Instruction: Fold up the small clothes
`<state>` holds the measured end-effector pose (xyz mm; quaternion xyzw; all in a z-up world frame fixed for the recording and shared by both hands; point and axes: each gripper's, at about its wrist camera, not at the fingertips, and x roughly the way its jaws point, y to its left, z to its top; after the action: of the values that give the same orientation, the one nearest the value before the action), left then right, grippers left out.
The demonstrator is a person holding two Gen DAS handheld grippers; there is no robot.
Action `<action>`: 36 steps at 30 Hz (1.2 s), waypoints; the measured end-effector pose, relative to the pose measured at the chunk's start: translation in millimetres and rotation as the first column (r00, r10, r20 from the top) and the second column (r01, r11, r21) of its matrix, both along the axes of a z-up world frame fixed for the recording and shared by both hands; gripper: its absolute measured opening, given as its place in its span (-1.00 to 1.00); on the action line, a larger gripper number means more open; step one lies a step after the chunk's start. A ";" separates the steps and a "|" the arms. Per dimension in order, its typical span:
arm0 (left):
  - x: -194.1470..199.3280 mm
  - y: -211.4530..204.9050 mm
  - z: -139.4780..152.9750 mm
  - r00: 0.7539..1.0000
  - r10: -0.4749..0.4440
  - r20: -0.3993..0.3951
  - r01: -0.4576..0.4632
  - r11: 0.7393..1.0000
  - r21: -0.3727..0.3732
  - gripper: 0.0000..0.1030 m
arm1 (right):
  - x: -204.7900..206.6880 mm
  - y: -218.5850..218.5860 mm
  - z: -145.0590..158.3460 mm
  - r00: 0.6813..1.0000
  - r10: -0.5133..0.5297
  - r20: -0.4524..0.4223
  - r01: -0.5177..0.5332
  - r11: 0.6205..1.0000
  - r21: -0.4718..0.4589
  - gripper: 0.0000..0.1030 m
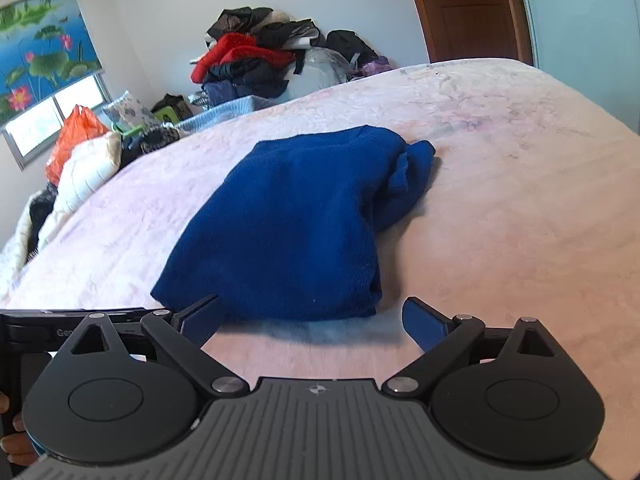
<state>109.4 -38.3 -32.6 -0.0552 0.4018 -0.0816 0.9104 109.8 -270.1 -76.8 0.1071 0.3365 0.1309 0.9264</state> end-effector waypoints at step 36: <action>-32.4 -11.2 -19.5 0.997 0.066 0.031 -0.071 0.984 0.165 0.70 | -20.8 30.9 -17.7 0.997 -0.020 -0.080 0.009 0.991 -0.131 0.99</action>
<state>77.0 -49.4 -52.1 0.0080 0.3934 -0.0173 0.9192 89.0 -239.3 -94.5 0.0539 0.3806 0.0973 0.9180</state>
